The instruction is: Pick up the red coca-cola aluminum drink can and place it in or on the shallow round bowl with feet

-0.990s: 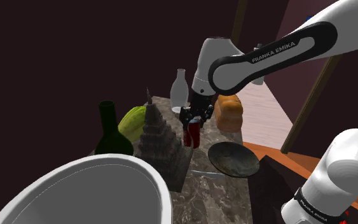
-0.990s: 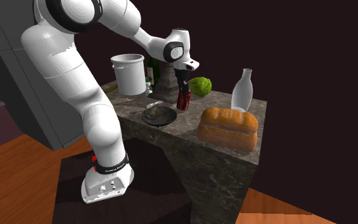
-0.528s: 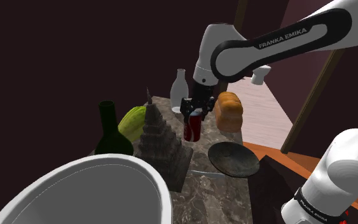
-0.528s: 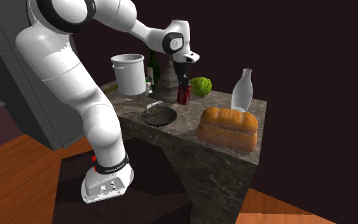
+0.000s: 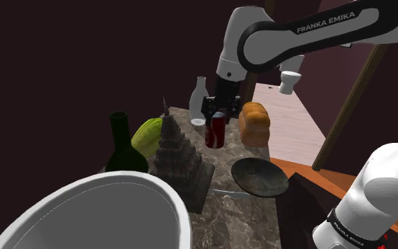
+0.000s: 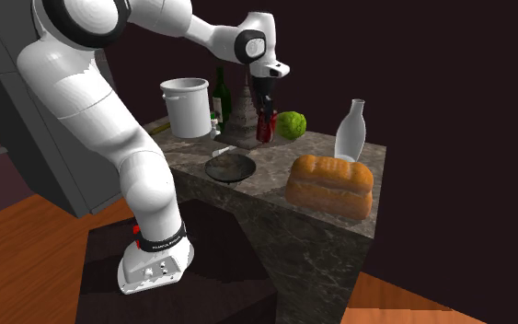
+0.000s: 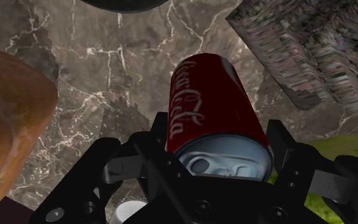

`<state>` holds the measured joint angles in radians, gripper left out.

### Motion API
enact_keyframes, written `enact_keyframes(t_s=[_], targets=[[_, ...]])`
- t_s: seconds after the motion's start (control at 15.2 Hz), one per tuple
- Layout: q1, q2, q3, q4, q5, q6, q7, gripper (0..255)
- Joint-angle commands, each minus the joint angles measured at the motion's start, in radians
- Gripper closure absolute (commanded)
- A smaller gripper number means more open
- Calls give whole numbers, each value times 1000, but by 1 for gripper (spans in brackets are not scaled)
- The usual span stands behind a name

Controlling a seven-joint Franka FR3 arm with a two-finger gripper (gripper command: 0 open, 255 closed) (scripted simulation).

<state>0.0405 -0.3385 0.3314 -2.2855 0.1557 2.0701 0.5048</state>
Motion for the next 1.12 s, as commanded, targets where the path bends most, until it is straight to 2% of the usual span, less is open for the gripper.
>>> enact_keyframes(t_s=[0.0, 0.2, 0.59, 1.06], targets=[[0, -5, -2, 23, -1, -28, 1, 255], [-1, -12, -6, 54, -2, -66, 2, 255], [38, -270, -46, -118, 50, -151, -30, 255], [90, -577, -95, -266, 71, -315, -36, 255]])
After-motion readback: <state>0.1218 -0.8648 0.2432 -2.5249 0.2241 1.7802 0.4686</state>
